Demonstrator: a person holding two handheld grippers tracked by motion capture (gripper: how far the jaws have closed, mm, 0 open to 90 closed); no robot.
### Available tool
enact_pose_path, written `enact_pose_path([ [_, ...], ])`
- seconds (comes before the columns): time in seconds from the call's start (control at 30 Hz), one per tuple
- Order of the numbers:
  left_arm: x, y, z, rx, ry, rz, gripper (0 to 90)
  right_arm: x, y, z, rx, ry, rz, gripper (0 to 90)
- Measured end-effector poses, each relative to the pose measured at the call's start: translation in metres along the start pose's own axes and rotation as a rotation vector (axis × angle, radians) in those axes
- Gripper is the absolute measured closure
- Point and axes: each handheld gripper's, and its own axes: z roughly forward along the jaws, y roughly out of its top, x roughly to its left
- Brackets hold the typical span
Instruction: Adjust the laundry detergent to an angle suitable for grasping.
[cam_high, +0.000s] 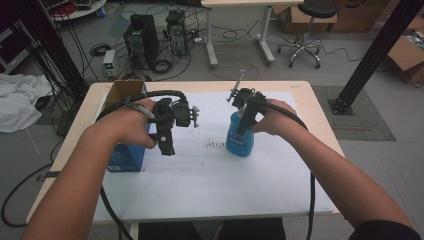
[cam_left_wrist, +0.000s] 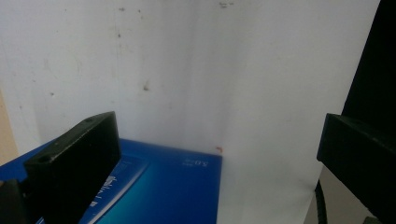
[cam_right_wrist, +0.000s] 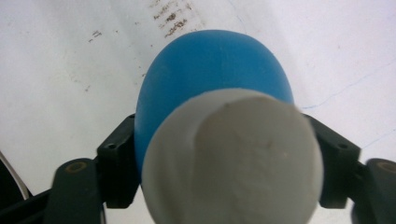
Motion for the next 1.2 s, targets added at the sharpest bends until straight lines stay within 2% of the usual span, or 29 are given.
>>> enact_pose_path([
  [0.63,0.000,-0.001,0.000,0.003,-0.008,-0.004,0.1,0.001,0.000,-0.003,-0.008,0.000,-0.007,15.8],
  [1.0,0.001,-0.001,-0.001,0.011,-0.011,-0.002,0.1,-0.001,-0.003,-0.015,-0.032,0.005,-0.015,10.0],
  [1.07,0.001,-0.001,0.000,0.008,-0.011,-0.002,0.1,0.000,-0.004,-0.017,-0.039,-0.014,-0.014,4.8],
  [1.2,0.001,-0.001,0.000,0.009,-0.013,-0.005,0.1,0.000,-0.004,-0.019,-0.029,-0.031,-0.019,1.8],
])
